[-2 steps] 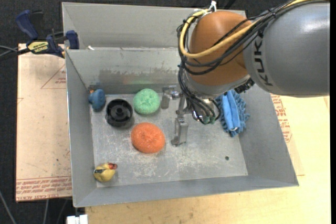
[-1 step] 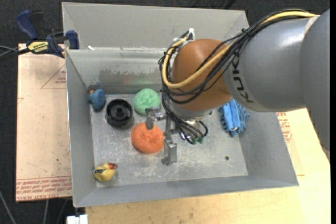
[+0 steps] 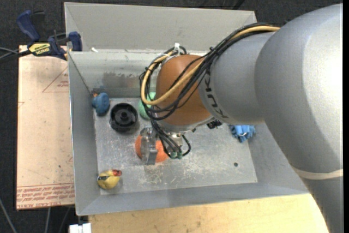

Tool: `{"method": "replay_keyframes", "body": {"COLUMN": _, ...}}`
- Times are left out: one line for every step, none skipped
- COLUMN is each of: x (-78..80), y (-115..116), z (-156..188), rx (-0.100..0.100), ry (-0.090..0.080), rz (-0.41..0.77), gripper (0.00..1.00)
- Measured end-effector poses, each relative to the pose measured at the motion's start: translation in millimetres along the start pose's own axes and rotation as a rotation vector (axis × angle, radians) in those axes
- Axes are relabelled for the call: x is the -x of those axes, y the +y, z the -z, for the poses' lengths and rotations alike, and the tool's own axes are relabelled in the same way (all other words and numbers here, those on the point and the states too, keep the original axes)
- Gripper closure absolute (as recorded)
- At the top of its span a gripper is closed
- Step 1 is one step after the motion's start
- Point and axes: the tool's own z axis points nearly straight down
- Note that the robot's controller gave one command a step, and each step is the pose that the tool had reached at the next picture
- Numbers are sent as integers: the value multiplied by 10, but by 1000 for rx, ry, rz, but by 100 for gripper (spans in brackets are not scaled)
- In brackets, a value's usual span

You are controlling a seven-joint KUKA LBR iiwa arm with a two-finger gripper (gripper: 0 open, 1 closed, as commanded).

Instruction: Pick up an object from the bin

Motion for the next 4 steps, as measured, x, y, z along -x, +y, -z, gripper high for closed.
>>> {"method": "replay_keyframes", "body": {"x": 1, "y": -4, "z": 0, "rx": 0, "ry": 0, "rz": -1, "gripper": 0}}
{"method": "replay_keyframes", "body": {"x": 1, "y": -4, "z": 0, "rx": 0, "ry": 0, "rz": -1, "gripper": 0}}
{"method": "replay_keyframes", "body": {"x": 350, "y": -637, "z": -204, "rx": 3, "ry": -10, "rz": -187, "gripper": 100}}
{"method": "replay_keyframes", "body": {"x": 350, "y": -637, "z": -204, "rx": 4, "ry": -10, "rz": -188, "gripper": 100}}
